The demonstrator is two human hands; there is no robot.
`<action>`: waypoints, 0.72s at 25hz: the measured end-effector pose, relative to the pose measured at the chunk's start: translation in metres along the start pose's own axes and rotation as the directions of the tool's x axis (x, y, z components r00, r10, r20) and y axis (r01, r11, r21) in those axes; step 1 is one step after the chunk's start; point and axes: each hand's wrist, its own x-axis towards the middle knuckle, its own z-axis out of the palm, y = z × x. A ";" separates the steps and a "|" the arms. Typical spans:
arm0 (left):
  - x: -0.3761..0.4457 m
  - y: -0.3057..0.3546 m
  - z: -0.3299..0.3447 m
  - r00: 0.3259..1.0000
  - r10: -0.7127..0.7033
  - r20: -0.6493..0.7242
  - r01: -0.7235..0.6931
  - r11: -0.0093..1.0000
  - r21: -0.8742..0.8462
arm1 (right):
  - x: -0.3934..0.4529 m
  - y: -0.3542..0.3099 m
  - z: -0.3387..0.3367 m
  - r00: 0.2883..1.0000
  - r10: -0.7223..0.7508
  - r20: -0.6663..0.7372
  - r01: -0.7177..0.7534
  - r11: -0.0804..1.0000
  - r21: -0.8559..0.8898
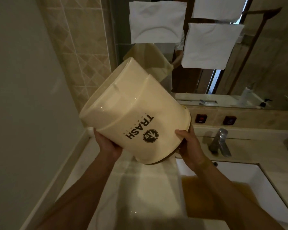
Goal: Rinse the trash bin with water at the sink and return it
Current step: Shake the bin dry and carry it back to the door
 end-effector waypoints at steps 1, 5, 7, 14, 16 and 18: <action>0.005 0.007 0.003 1.000 0.021 -0.013 -0.020 0.999 0.038 | -0.002 0.000 0.000 0.999 0.037 -0.019 -0.039 0.996 -0.079; 0.010 0.028 0.033 0.994 0.098 -0.052 -0.079 0.953 0.293 | 0.008 -0.004 0.005 0.984 -0.042 -0.171 -0.011 0.954 -0.299; 0.009 0.031 0.046 0.991 0.100 -0.091 -0.052 0.902 0.428 | 0.016 -0.007 0.010 0.981 -0.096 -0.171 0.016 0.908 -0.419; 0.002 0.011 0.034 0.998 0.055 -0.026 -0.022 0.725 0.689 | 0.011 0.016 -0.011 0.902 0.373 -0.216 -0.423 0.861 -0.283; -0.001 -0.001 0.019 0.999 -0.003 -0.039 0.030 0.702 0.712 | 0.010 0.029 -0.014 0.879 0.422 -0.220 -0.464 0.863 -0.198; -0.004 -0.011 0.003 0.996 -0.059 -0.064 0.087 0.664 0.743 | 0.005 0.043 -0.016 0.874 0.427 -0.231 -0.457 0.885 -0.094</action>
